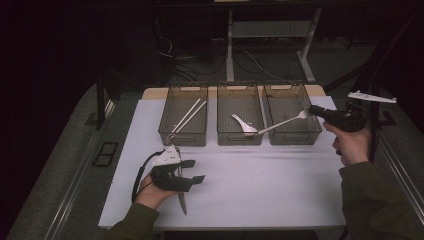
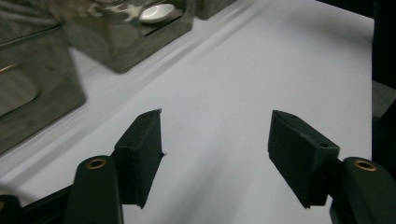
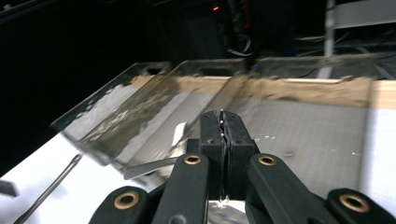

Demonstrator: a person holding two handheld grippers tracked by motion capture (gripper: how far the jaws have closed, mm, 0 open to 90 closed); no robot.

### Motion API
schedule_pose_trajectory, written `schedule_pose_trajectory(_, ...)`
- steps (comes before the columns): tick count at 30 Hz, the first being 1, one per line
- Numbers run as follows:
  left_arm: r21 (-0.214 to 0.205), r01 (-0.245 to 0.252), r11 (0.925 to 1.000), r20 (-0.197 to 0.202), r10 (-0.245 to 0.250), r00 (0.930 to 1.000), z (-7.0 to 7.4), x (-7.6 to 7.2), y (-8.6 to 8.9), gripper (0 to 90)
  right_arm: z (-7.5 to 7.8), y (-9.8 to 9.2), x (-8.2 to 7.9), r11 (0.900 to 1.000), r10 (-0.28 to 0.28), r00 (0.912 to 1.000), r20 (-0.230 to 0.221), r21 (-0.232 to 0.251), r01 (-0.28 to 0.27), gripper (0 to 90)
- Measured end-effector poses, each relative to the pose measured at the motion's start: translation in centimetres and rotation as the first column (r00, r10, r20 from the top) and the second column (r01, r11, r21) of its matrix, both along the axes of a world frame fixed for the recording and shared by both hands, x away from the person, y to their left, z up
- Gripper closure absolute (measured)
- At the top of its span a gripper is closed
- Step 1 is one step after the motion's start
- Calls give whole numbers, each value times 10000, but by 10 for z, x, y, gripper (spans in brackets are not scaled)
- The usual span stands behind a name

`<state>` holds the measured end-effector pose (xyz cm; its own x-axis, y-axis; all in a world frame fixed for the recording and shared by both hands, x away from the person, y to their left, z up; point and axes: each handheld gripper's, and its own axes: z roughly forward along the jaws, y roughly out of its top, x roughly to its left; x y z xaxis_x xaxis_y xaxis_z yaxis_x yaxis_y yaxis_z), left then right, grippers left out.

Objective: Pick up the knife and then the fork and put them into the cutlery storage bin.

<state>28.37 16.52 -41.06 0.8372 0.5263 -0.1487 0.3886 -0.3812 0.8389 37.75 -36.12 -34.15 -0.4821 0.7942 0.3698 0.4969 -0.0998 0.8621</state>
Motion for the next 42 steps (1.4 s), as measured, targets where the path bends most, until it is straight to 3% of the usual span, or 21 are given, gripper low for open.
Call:
schedule_pose_trajectory(5, -33, -323, 9995, -7, 323, 9995, -5, -4, 21, 275, 7, -22, 2, 9979, -609, 9981, 77, -214, 611, 883)
schedule_pose_trajectory(12, -29, -492, 9988, -29, 491, 9988, -8, -4, 26, 233, 8, -39, 7, 9861, -1520, 9882, 191, -649, 1530, 883)
schedule_pose_trajectory(22, 61, -324, 9995, -114, 325, 9994, -11, -1, 22, 230, -12, -23, 44, 9659, -2331, 9722, -211, -1209, 2289, 883)
schedule_pose_trajectory(26, 60, -220, 9997, -112, 221, 9997, -11, 0, 21, 230, -19, -15, 58, 9565, -2692, 9620, -455, -1290, 2616, 883)
schedule_pose_trajectory(34, 20, -145, 9999, -122, 146, 9998, -11, 0, 21, 230, -31, -3, 71, 9479, -2717, 9592, -779, -1942, 2527, 882)
schedule_pose_trajectory(42, 67, -67, 10000, -107, 68, 9999, -10, 0, 19, 230, -35, -4, 62, 9551, -2345, 9648, -1194, -2134, 2057, 867)
